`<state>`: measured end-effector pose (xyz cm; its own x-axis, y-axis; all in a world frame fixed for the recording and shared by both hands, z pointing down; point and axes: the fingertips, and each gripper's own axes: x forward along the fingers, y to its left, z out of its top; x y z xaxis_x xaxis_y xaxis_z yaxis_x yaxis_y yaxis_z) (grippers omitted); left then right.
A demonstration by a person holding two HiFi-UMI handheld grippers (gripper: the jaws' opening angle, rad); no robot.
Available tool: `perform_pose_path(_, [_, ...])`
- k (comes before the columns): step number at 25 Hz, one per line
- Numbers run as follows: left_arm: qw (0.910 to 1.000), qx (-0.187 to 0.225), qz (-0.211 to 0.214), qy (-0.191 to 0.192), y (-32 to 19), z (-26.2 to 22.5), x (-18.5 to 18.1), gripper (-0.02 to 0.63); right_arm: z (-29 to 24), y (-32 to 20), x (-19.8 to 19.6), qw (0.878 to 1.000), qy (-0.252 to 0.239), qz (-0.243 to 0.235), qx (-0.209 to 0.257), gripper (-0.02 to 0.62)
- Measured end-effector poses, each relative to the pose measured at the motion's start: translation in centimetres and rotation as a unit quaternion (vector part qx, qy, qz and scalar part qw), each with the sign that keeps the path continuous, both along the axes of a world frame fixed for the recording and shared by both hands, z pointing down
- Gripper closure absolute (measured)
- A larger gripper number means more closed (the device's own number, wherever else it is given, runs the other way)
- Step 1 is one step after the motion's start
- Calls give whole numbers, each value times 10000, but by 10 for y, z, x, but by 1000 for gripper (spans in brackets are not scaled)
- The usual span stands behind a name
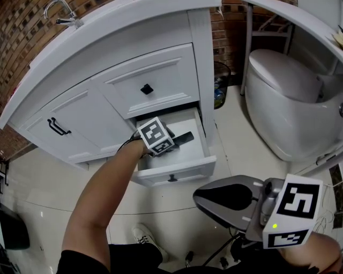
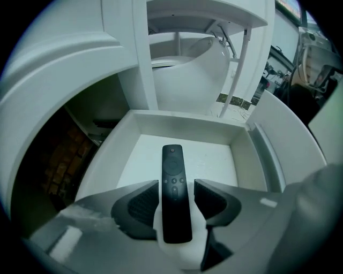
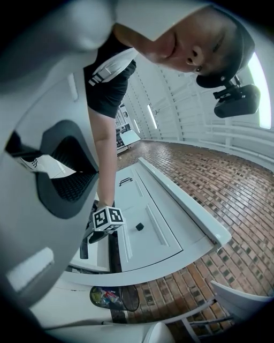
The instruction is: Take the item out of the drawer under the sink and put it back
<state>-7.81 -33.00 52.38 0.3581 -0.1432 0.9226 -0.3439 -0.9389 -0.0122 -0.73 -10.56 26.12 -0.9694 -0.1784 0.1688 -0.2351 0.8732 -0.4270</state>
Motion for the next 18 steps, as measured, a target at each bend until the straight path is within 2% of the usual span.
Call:
perform_pose_path(12, [9993, -358, -30, -113, -1, 15, -5, 388, 4, -7, 1, 9999, -24, 39, -142, 588])
perform_pose_path(18, [9990, -396, -9, -182, 0, 14, -3, 401, 1, -6, 1, 9999, -39, 12, -141, 588])
